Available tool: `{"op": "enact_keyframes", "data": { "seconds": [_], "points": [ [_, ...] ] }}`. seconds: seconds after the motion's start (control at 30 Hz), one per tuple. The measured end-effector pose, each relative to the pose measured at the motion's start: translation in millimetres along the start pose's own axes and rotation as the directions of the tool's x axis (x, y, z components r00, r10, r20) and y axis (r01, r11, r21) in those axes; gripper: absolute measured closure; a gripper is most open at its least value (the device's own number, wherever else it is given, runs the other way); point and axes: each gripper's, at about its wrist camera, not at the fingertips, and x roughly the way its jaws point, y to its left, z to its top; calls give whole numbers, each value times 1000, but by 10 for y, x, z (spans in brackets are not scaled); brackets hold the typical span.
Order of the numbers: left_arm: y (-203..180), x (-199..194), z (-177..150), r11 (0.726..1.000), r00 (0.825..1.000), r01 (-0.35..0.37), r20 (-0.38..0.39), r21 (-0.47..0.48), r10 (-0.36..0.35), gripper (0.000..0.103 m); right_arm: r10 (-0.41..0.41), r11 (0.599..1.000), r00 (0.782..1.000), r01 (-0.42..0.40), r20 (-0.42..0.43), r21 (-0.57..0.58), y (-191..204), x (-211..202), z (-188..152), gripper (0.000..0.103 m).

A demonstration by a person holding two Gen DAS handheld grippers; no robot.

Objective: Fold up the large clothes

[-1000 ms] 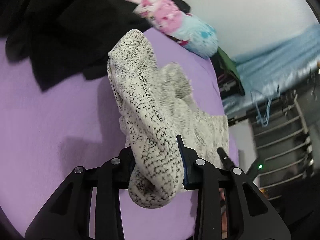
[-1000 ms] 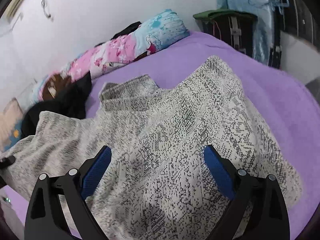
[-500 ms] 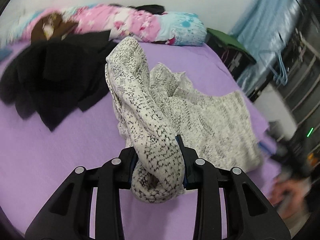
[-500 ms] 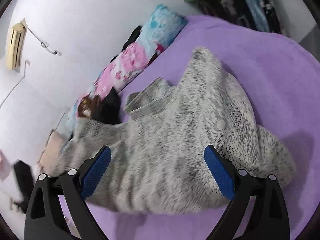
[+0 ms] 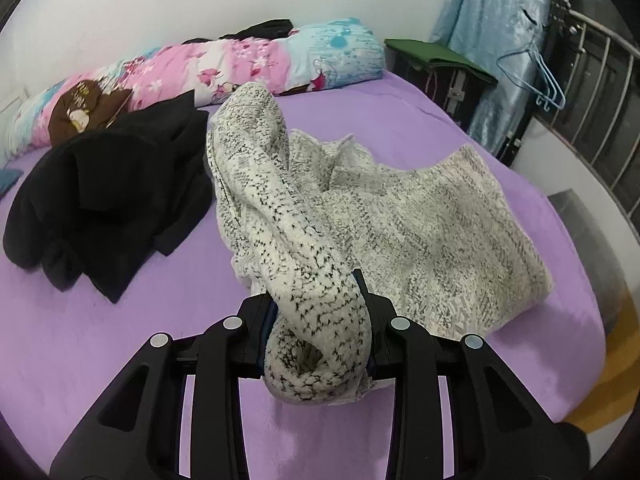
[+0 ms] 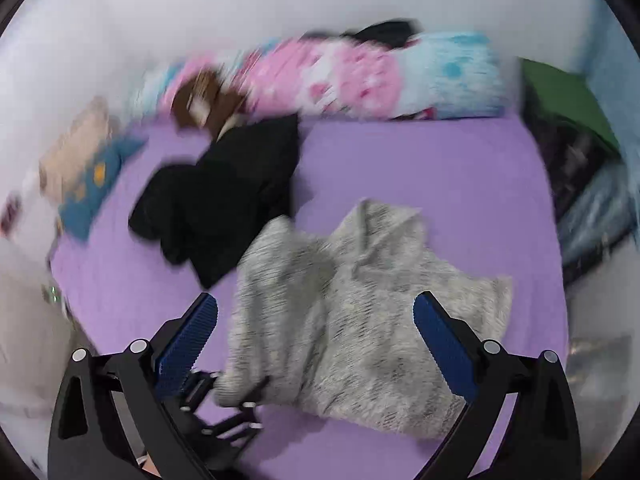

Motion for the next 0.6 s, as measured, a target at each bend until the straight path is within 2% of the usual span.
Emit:
{"op": "enact_keyframes", "data": {
  "seconds": [0.07, 0.1, 0.2, 0.37, 0.5, 0.6],
  "points": [
    [-56, 20, -13, 1000, 1000, -11, 1, 26, 11, 72, -50, 998, 993, 45, -109, -47, 249, 312, 153, 7],
    [-89, 24, -18, 999, 1000, -15, 2, 38, 15, 72, -79, 996, 973, 70, -215, -50, 357, 605, 254, 7],
    [-204, 45, -36, 996, 999, -33, 5, 84, 33, 72, -123, 992, 928, 113, -352, -50, 541, 1087, 415, 7],
    [-366, 87, -49, 987, 998, -60, 7, 150, 59, 72, -190, 981, 869, 182, -457, -62, 780, 1673, 526, 7],
    [-389, 111, -55, 983, 998, -67, 6, 173, 66, 72, -237, 968, 806, 241, -542, -65, 836, 2090, 425, 7],
    [-355, 116, -45, 984, 998, -55, 2, 168, 56, 72, -266, 962, 787, 249, -557, -109, 933, 2235, 387, 7]
  ]
}}
